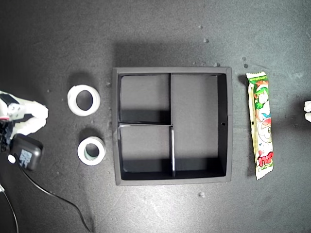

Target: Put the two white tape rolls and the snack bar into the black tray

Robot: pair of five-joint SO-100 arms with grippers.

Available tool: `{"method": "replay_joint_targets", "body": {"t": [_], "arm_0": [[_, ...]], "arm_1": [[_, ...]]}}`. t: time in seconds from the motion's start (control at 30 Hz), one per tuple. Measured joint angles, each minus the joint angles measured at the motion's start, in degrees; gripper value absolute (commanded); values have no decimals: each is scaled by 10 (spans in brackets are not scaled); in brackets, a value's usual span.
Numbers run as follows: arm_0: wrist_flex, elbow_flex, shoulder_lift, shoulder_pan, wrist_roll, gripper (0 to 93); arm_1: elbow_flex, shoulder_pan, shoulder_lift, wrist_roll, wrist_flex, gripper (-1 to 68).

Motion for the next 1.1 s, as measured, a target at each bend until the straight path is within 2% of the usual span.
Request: {"method": "replay_joint_targets", "body": {"t": [0.2,0.7,0.93,1.03,1.1], "arm_0": [[0,0,0,-36,0,2],[0,0,0,-38,-2,2],[0,0,0,-47,-69,2],[0,0,0,-48,-122,2],[-7,0,0,-48,-127,1]], "arm_1": [[0,0,0,0,0,24],[0,4,0,0,0,24],[0,62,0,0,-5,-1],[0,69,0,0,-38,-2],[0,79,0,-11,-71,-3]]}}
